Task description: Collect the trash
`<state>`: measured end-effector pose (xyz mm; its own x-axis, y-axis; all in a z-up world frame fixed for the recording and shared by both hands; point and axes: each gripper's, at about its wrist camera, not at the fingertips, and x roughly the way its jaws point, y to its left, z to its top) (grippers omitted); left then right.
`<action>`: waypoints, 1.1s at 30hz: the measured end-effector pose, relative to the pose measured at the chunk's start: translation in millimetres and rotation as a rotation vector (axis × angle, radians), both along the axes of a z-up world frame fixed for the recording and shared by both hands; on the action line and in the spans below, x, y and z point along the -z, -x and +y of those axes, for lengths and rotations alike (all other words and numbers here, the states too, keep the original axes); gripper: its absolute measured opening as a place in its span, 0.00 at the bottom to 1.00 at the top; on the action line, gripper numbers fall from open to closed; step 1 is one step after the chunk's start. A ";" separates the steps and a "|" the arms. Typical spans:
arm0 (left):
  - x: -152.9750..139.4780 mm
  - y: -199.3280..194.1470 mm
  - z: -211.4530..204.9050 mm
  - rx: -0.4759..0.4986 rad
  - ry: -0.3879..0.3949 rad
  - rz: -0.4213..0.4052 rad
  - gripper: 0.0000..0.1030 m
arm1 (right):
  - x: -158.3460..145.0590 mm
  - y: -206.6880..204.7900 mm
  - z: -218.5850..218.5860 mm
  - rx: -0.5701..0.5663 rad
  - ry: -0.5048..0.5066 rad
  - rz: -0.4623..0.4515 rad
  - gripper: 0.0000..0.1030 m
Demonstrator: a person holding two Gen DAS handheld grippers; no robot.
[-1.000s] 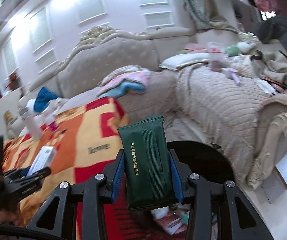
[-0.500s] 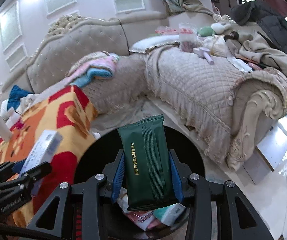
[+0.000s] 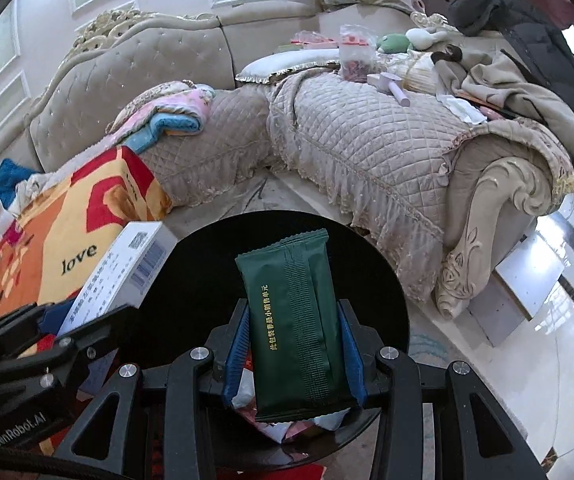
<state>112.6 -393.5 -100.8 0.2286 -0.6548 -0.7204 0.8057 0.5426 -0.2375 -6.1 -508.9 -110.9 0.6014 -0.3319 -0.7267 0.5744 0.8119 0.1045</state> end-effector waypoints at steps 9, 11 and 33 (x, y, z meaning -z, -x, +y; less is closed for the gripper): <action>-0.3 11.1 -5.1 0.033 -0.026 -0.045 0.42 | 6.5 -2.2 -15.8 0.037 -0.015 0.009 0.39; 0.1 9.7 -4.6 0.037 -0.029 -0.039 0.43 | 7.2 -3.6 -17.3 0.039 -0.021 0.011 0.39; -28.2 30.8 83.0 -0.237 -0.064 -0.111 0.96 | -35.6 27.8 21.8 0.060 0.004 -0.187 0.69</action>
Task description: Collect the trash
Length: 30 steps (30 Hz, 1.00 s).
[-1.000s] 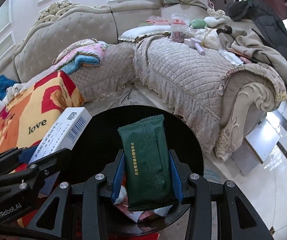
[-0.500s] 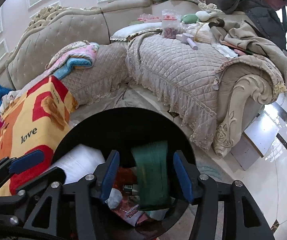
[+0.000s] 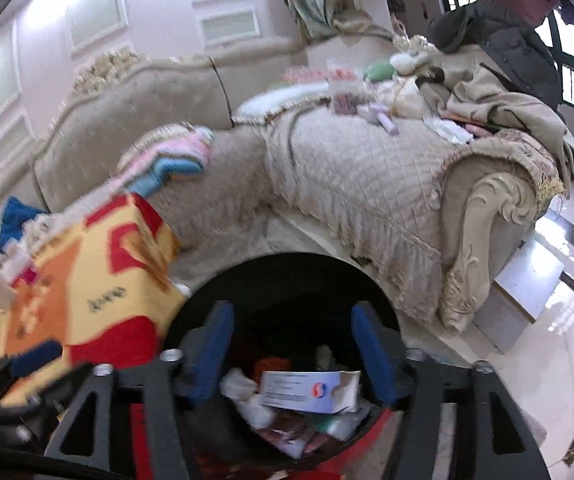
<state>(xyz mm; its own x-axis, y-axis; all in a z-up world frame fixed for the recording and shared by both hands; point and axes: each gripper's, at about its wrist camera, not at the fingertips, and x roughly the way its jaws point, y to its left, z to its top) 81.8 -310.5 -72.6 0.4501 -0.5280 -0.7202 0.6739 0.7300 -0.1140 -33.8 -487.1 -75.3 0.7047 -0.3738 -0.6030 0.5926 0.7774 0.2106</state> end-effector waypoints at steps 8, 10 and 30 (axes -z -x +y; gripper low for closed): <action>-17.7 61.5 74.5 -0.138 -0.056 -0.138 0.99 | -32.7 50.0 57.8 -0.066 -0.052 0.061 0.79; -28.3 77.4 85.7 -0.137 -0.028 -0.172 0.99 | -37.5 66.7 73.7 -0.096 -0.038 0.082 0.81; -64.9 128.0 96.0 -0.160 0.004 -0.086 0.99 | -50.9 123.2 95.8 -0.143 -0.011 0.120 0.82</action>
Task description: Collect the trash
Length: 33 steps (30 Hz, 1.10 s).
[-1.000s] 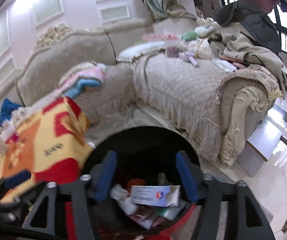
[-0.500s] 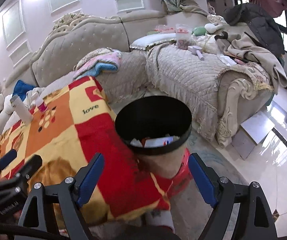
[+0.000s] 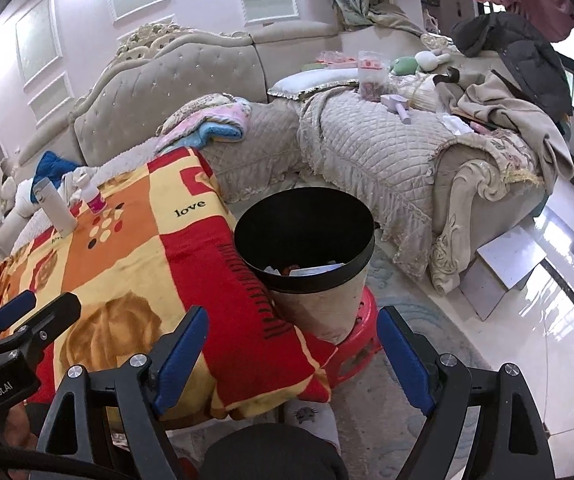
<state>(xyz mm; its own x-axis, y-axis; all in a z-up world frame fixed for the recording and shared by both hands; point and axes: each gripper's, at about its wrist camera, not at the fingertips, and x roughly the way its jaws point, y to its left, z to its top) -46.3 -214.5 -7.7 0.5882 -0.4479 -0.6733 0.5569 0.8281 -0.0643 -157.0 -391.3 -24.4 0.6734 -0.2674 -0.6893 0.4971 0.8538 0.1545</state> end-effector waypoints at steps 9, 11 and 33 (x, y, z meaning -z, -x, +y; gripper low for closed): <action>5.5 0.4 -4.8 -0.019 -0.039 0.020 0.99 | -1.8 0.0 -0.9 -0.030 -0.037 -0.014 0.82; 7.6 -1.4 -4.6 -0.028 -0.045 0.024 0.99 | -1.6 -0.3 -0.6 -0.031 -0.036 -0.014 0.82; 18.0 -6.3 -6.9 -0.044 -0.071 0.054 0.99 | 3.1 -6.0 -8.9 -0.024 -0.051 0.015 0.82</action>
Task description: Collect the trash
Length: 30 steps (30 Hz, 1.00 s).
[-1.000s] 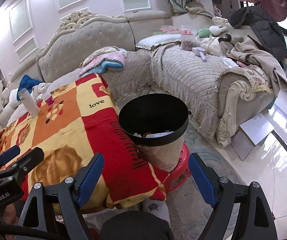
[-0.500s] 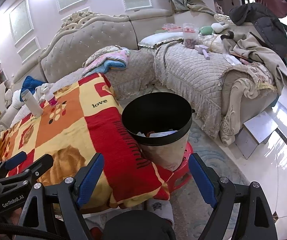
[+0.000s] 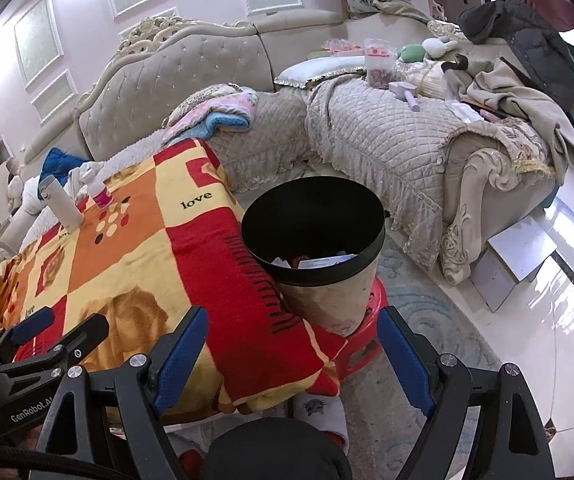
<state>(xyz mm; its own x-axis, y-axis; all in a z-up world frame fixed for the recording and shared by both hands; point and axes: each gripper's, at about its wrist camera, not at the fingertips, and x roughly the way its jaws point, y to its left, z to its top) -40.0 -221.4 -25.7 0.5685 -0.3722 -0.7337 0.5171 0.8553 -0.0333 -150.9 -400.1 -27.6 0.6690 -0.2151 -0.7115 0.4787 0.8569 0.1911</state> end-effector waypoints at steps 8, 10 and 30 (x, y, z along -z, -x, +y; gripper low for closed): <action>3.6 0.7 -1.5 0.002 -0.003 0.008 0.99 | 0.2 -2.5 0.8 0.009 0.014 0.004 0.82; 5.2 1.1 -2.2 0.004 -0.004 0.010 0.99 | 1.6 -2.8 0.5 0.012 0.015 0.008 0.82; -12.3 -21.9 16.7 -0.089 0.012 -0.020 0.99 | 2.7 -11.3 -12.0 0.058 0.138 0.074 0.82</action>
